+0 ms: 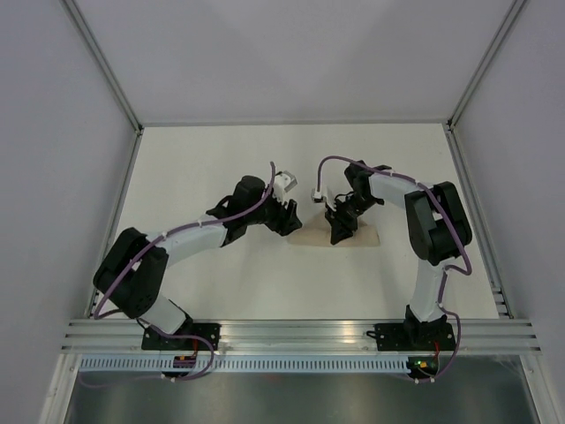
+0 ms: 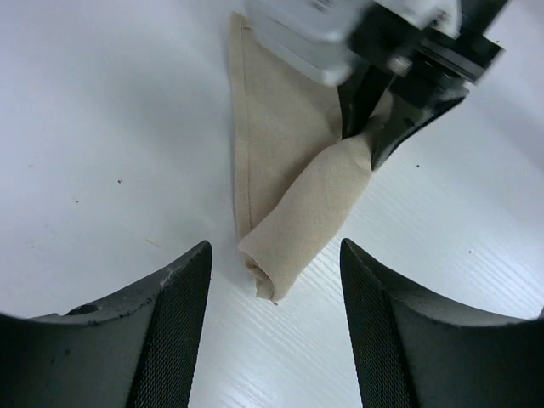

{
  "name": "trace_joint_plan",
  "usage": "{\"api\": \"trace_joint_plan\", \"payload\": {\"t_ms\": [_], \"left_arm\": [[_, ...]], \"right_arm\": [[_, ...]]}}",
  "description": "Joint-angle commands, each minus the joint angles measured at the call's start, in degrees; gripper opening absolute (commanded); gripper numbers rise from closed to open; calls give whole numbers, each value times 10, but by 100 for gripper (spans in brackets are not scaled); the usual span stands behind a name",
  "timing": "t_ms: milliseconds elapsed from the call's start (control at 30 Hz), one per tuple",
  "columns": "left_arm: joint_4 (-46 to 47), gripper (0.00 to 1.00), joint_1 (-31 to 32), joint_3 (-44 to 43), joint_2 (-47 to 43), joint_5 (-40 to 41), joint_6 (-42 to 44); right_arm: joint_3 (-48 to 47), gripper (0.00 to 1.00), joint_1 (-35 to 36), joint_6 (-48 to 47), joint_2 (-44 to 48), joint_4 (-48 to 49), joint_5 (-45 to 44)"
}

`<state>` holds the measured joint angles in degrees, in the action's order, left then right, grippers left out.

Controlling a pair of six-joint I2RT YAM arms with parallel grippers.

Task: Fold the napkin, place the utensils inside, and roll it up
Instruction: Roll the napkin with the utensil

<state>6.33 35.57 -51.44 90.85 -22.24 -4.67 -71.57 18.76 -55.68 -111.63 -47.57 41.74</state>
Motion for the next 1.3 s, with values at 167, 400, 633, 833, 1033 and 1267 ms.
{"api": "trace_joint_plan", "payload": {"t_ms": [167,400,633,833,1033,1267], "left_arm": [[154,73,147,86,-74,220,177],[224,83,233,71,20,338,329],[280,87,250,37,107,340,393],[305,88,259,18,162,338,422],[297,80,275,3,208,351,424],[258,59,272,-20,239,371,392]], "right_arm": [[-74,13,-7,-44,-102,-92,3],[-117,13,-13,-44,-140,-124,8],[-123,13,-14,-38,-150,-125,-4],[-128,14,-16,-33,-159,-124,-5],[-139,14,-18,-35,-167,-132,-3],[-153,13,-19,-38,-176,-146,-2]]}}
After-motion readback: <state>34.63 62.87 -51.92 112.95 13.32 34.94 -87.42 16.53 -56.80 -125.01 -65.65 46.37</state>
